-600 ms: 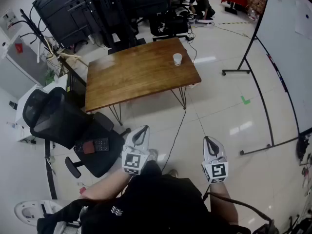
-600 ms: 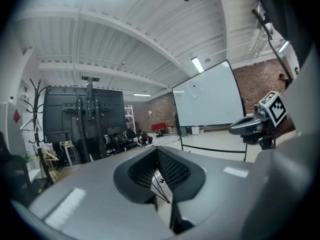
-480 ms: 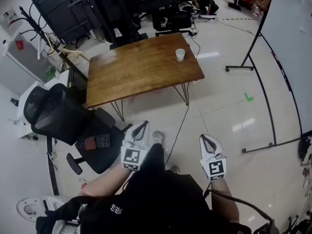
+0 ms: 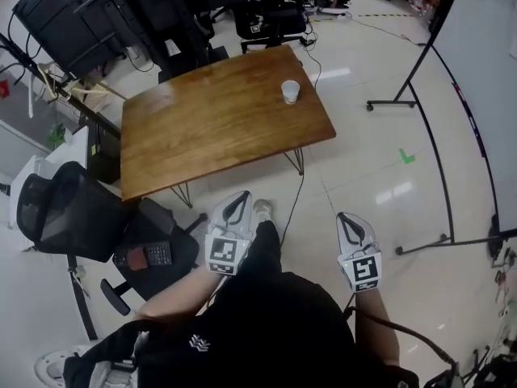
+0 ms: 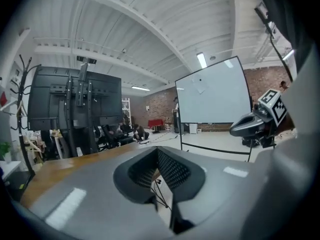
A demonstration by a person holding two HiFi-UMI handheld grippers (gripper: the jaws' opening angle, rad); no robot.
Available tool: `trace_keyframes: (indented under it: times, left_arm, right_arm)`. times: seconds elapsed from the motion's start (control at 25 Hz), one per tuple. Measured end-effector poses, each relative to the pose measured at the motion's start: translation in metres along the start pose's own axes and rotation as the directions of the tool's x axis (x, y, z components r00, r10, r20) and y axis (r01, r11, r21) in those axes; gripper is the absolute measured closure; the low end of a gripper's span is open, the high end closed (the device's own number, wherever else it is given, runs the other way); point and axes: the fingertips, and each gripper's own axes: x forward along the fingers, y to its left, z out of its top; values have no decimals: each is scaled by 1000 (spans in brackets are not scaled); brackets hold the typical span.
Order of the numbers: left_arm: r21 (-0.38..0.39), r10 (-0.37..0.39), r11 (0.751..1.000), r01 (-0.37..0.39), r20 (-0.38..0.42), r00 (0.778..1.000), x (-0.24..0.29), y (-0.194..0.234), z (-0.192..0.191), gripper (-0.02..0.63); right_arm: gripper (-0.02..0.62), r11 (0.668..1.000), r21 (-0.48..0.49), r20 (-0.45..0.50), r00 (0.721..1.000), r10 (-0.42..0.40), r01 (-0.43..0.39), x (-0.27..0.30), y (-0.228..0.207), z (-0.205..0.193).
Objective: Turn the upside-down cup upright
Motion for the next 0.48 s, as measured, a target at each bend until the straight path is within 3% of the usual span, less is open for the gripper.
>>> trace_keyframes:
  times: [0.2, 0.36, 0.48]
  left_arm:
    - [2, -29, 1000, 29, 93, 995, 95, 47, 44, 606]
    - [-22, -13, 1000, 16, 125, 992, 157, 106, 75, 606]
    - [-14, -19, 1000, 21, 130, 991, 193, 140, 89, 606]
  right_arm:
    - [592, 999, 2, -21, 999, -40, 40, 71, -65, 31]
    - [592, 988, 12, 68, 986, -155, 155, 140, -116, 83]
    - [592, 984, 1, 124, 977, -176, 177, 183, -136, 110]
